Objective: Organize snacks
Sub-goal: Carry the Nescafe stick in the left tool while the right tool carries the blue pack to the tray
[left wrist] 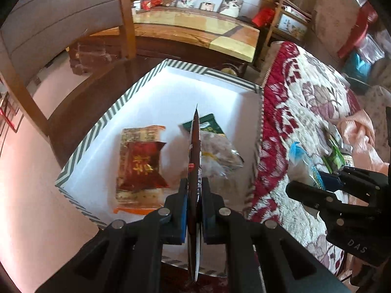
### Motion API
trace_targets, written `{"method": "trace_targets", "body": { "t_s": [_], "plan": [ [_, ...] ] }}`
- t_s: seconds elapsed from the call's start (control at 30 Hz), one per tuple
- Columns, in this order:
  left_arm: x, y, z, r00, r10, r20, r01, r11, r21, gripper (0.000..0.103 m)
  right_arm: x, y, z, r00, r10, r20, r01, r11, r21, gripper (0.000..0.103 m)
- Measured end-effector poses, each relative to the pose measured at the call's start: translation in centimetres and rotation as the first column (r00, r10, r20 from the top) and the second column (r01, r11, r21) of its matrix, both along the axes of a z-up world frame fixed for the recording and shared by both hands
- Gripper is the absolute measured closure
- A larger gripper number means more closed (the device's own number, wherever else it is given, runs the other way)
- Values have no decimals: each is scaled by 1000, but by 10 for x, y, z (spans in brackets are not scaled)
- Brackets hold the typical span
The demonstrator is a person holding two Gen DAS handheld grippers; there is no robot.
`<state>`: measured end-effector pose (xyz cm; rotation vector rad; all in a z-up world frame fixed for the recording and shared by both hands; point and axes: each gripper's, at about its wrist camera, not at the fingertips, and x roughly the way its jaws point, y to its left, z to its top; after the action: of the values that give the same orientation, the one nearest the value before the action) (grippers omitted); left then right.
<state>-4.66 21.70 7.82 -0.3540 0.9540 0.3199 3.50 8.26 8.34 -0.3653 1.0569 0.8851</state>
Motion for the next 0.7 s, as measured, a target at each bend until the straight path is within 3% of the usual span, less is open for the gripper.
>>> {"method": "trace_targets", "body": {
  "t_s": [0.7],
  "plan": [
    [14,44,-12,996,85,-27,-87,994,-59,93,37,66,-9,997,77,-12,-78,997,-29,76]
  ]
}}
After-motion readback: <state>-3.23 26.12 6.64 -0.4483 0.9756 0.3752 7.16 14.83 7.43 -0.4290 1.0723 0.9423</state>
